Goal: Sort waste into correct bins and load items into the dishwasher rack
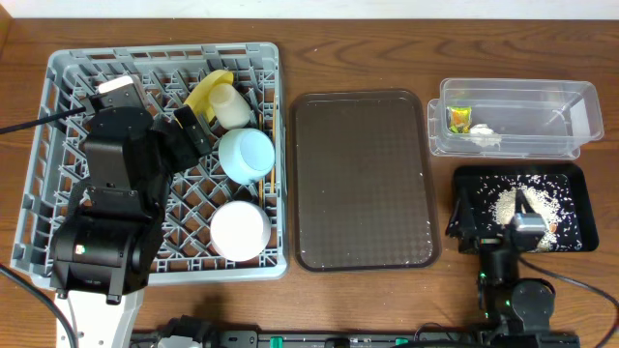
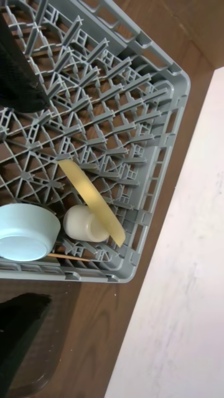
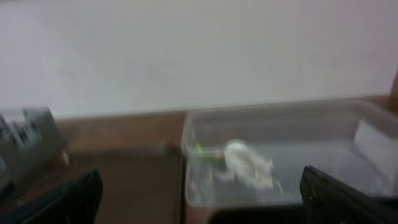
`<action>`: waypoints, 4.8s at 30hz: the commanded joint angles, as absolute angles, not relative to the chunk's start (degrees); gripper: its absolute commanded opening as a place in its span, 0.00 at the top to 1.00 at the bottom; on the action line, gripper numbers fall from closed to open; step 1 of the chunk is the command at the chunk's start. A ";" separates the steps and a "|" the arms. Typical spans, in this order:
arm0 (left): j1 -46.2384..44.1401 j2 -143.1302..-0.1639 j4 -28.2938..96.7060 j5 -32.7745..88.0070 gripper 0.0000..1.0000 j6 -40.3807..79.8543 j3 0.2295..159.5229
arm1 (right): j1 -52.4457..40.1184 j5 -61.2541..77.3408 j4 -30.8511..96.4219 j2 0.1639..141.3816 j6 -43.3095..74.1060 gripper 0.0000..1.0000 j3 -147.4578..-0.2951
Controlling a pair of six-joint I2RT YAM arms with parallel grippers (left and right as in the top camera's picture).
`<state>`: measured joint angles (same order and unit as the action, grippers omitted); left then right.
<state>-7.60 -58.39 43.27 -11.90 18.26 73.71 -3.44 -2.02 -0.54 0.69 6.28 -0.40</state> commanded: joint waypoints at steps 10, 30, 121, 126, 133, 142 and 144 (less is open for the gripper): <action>-7.29 -58.52 43.29 -11.33 0.06 18.74 73.52 | -3.18 -1.04 4.21 0.32 1.85 0.01 -0.32; -7.29 -58.52 43.29 -11.33 0.06 18.74 73.52 | -3.18 -1.04 4.21 0.32 1.85 0.01 -0.32; -1.19 -0.23 3.88 1.96 0.06 1.08 0.23 | -3.18 -1.04 4.21 0.32 1.83 0.01 -0.32; -1.19 -0.23 3.88 1.96 0.06 1.06 0.23 | -3.18 -1.04 4.21 0.32 1.85 0.01 -0.32; -1.19 -0.23 3.88 1.96 0.06 1.06 0.23 | -3.18 -1.04 4.21 0.32 1.85 0.01 -0.32; -1.19 -0.23 3.88 1.96 0.06 1.06 0.23 | -3.18 -1.04 4.21 0.32 1.85 0.01 -0.32; -1.19 -0.23 3.88 1.96 0.06 1.06 0.23 | -3.18 -1.04 4.21 0.32 1.83 0.01 -0.32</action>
<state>-1.54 -0.58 1.41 2.63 1.45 0.91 -3.44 -1.21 3.99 0.69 2.48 -0.38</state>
